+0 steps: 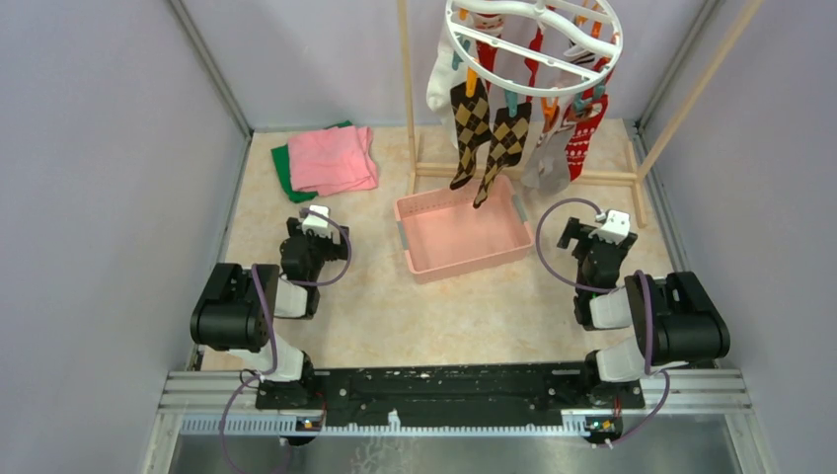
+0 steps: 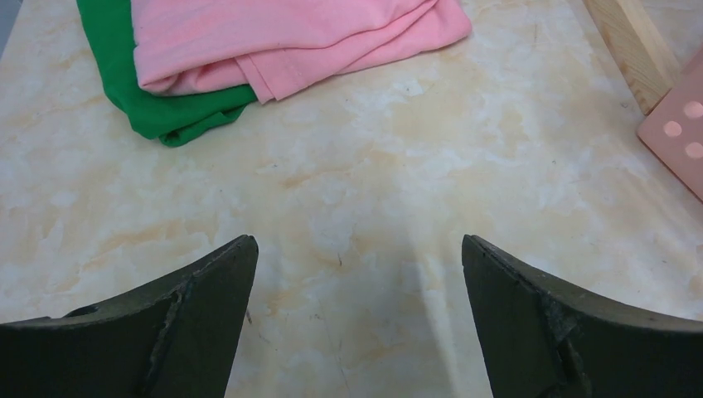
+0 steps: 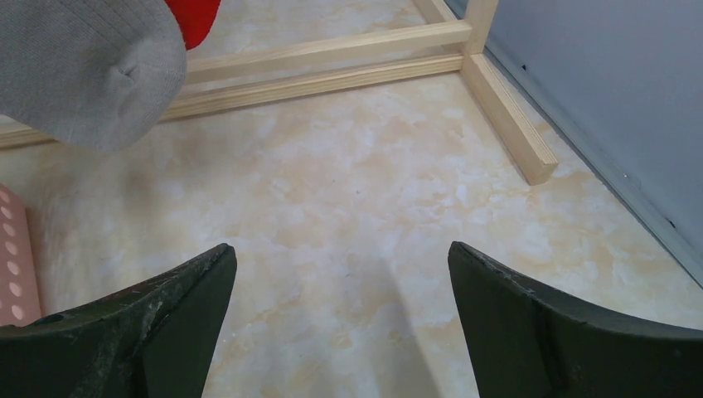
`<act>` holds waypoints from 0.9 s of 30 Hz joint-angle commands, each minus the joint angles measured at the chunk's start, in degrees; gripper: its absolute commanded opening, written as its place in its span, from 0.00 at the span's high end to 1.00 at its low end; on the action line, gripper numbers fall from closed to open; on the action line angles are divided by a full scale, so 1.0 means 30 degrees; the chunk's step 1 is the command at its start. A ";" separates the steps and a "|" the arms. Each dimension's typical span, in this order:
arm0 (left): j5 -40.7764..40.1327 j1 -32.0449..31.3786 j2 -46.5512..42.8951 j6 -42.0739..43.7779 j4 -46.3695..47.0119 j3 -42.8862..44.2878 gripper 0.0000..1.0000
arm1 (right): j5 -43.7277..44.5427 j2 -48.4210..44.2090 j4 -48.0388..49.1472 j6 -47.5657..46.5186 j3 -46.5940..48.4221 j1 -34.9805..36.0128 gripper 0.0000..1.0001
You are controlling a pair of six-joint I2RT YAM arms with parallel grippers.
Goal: Remove the socks clipped to the hanger
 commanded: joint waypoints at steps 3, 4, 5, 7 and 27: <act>0.0019 0.0058 -0.0127 -0.0257 0.0608 0.0338 0.01 | 0.0192 -0.0420 0.0788 0.0384 0.0009 -0.0158 0.01; 0.0032 0.0071 -0.0112 -0.0235 0.0574 0.0349 0.01 | 0.0550 -0.0801 0.0441 0.0471 0.0047 -0.0094 0.01; 0.0018 0.0072 -0.0099 -0.0244 0.0573 0.0365 0.01 | 0.0159 -0.1275 0.0313 0.0299 -0.0084 -0.0071 0.01; -0.0217 0.0072 -0.0246 -0.0410 0.0958 0.0186 0.01 | 0.1691 -0.2738 -0.0468 -0.0106 -0.0195 0.0675 0.01; 0.8918 0.0277 -0.4275 0.2499 -2.8751 1.5249 0.01 | -0.6148 -1.8374 -2.0978 1.2164 0.2481 0.1538 0.01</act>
